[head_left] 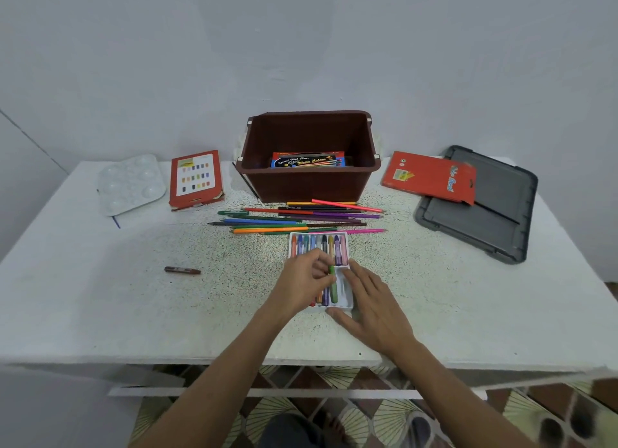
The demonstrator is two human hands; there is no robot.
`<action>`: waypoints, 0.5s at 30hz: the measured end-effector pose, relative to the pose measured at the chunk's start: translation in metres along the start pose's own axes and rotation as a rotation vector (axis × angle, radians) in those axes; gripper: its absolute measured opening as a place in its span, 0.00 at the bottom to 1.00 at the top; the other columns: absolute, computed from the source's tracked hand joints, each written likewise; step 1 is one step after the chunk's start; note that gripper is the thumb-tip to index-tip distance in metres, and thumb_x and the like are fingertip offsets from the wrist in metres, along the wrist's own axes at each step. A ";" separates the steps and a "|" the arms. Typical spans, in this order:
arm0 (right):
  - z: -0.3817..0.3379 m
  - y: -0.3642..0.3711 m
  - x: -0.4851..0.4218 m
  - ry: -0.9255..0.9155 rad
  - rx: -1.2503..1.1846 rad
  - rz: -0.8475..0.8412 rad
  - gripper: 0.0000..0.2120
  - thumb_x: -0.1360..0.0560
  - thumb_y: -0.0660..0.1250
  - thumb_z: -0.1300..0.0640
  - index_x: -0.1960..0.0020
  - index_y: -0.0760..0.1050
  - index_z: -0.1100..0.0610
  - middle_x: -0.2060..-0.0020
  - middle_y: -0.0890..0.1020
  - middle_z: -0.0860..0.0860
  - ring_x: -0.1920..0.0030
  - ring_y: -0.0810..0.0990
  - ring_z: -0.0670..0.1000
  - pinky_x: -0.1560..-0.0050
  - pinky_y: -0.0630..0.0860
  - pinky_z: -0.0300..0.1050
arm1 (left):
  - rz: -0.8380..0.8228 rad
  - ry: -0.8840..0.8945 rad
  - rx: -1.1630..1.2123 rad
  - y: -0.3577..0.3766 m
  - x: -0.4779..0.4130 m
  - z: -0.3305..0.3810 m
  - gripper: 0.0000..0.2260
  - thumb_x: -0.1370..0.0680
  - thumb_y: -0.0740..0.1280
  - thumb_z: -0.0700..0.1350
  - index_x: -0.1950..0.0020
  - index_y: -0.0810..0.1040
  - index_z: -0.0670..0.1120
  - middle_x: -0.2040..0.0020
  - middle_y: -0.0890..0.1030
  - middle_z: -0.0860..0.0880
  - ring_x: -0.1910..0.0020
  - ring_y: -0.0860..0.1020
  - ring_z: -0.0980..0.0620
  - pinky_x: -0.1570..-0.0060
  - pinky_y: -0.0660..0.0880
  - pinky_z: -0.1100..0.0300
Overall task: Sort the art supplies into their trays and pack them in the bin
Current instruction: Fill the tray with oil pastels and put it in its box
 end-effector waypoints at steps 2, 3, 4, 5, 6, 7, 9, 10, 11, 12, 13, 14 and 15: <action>0.000 0.000 0.000 0.005 -0.005 -0.003 0.38 0.22 0.52 0.29 0.22 0.59 0.53 0.22 0.60 0.51 0.24 0.61 0.51 0.25 0.63 0.50 | 0.015 0.033 -0.129 0.002 -0.002 0.001 0.10 0.24 0.73 0.43 0.44 0.80 0.46 0.52 0.82 0.51 0.57 0.79 0.58 0.59 0.74 0.74; 0.000 0.000 0.000 0.006 -0.005 -0.004 0.38 0.22 0.52 0.29 0.22 0.59 0.53 0.22 0.60 0.51 0.24 0.60 0.51 0.25 0.63 0.50 | 0.026 0.051 -0.183 0.002 -0.003 0.000 0.10 0.24 0.73 0.44 0.43 0.80 0.47 0.50 0.80 0.52 0.56 0.78 0.59 0.57 0.75 0.73; 0.000 0.000 -0.001 0.007 -0.003 -0.004 0.38 0.22 0.52 0.29 0.22 0.59 0.53 0.22 0.60 0.51 0.24 0.60 0.51 0.25 0.63 0.50 | 0.031 0.068 -0.223 0.003 -0.004 -0.001 0.11 0.24 0.73 0.45 0.42 0.80 0.48 0.48 0.78 0.53 0.55 0.77 0.59 0.52 0.76 0.69; 0.000 0.000 -0.001 0.007 -0.001 -0.005 0.38 0.22 0.51 0.28 0.22 0.59 0.53 0.22 0.60 0.51 0.24 0.60 0.50 0.25 0.63 0.50 | 0.032 0.083 -0.256 0.004 -0.005 -0.003 0.12 0.25 0.73 0.46 0.42 0.80 0.49 0.47 0.77 0.53 0.52 0.76 0.57 0.48 0.77 0.63; 0.000 0.000 -0.001 0.007 0.000 -0.007 0.38 0.22 0.51 0.28 0.22 0.59 0.53 0.22 0.60 0.51 0.24 0.60 0.50 0.25 0.63 0.50 | 0.029 0.095 -0.288 0.005 -0.006 -0.006 0.13 0.25 0.74 0.47 0.42 0.80 0.50 0.47 0.75 0.53 0.49 0.75 0.55 0.44 0.77 0.57; 0.000 0.000 -0.001 0.007 -0.002 -0.010 0.38 0.22 0.51 0.28 0.22 0.59 0.53 0.22 0.60 0.51 0.24 0.60 0.50 0.25 0.63 0.50 | 0.025 0.106 -0.320 0.006 -0.006 -0.008 0.14 0.26 0.74 0.48 0.41 0.80 0.51 0.47 0.74 0.53 0.47 0.74 0.54 0.42 0.75 0.54; 0.000 -0.001 0.000 0.006 -0.012 -0.005 0.38 0.22 0.52 0.28 0.22 0.59 0.53 0.22 0.61 0.51 0.24 0.61 0.51 0.25 0.63 0.51 | 0.026 0.117 -0.378 0.006 -0.005 -0.013 0.16 0.26 0.74 0.50 0.39 0.80 0.52 0.46 0.72 0.54 0.44 0.71 0.54 0.39 0.71 0.53; 0.000 -0.001 0.000 0.006 -0.015 -0.001 0.38 0.22 0.52 0.28 0.23 0.60 0.53 0.23 0.62 0.51 0.24 0.61 0.51 0.25 0.63 0.50 | 0.030 0.120 -0.405 0.006 -0.004 -0.015 0.17 0.26 0.73 0.52 0.37 0.79 0.53 0.45 0.72 0.54 0.43 0.70 0.54 0.38 0.68 0.53; 0.000 -0.001 0.000 0.006 -0.016 0.003 0.38 0.22 0.53 0.28 0.23 0.60 0.53 0.23 0.62 0.51 0.24 0.62 0.51 0.25 0.62 0.50 | 0.037 0.118 -0.422 0.006 -0.004 -0.017 0.19 0.26 0.73 0.53 0.36 0.78 0.54 0.44 0.71 0.54 0.42 0.68 0.53 0.38 0.66 0.54; 0.000 -0.002 -0.001 0.005 -0.014 0.006 0.38 0.23 0.53 0.28 0.23 0.60 0.54 0.23 0.62 0.51 0.25 0.62 0.51 0.25 0.62 0.49 | 0.048 0.113 -0.428 0.006 -0.003 -0.019 0.20 0.26 0.73 0.54 0.35 0.77 0.55 0.42 0.70 0.53 0.41 0.67 0.53 0.38 0.64 0.55; 0.000 -0.002 -0.001 0.003 -0.010 0.007 0.39 0.23 0.53 0.28 0.23 0.60 0.54 0.23 0.63 0.51 0.25 0.62 0.51 0.25 0.62 0.49 | 0.063 0.104 -0.429 0.005 -0.003 -0.020 0.22 0.27 0.73 0.55 0.34 0.75 0.56 0.41 0.69 0.53 0.40 0.66 0.53 0.38 0.62 0.57; 0.000 -0.002 -0.001 0.001 -0.004 0.004 0.39 0.22 0.53 0.28 0.23 0.60 0.54 0.23 0.62 0.51 0.24 0.62 0.51 0.25 0.60 0.48 | 0.079 0.091 -0.431 0.005 -0.002 -0.021 0.24 0.28 0.74 0.56 0.33 0.74 0.57 0.40 0.68 0.52 0.39 0.65 0.53 0.39 0.60 0.58; 0.000 -0.002 -0.001 -0.001 0.002 0.002 0.39 0.22 0.52 0.28 0.22 0.60 0.54 0.23 0.62 0.51 0.24 0.61 0.51 0.25 0.59 0.48 | 0.100 0.082 -0.444 0.005 -0.002 -0.021 0.26 0.28 0.74 0.56 0.32 0.72 0.57 0.39 0.67 0.52 0.38 0.63 0.52 0.40 0.57 0.60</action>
Point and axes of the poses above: each hand's wrist, its own x-axis away from the middle knuckle, its own y-axis out of the palm, z = x × y, the point moved 4 cm from there along -x, towards the middle knuckle
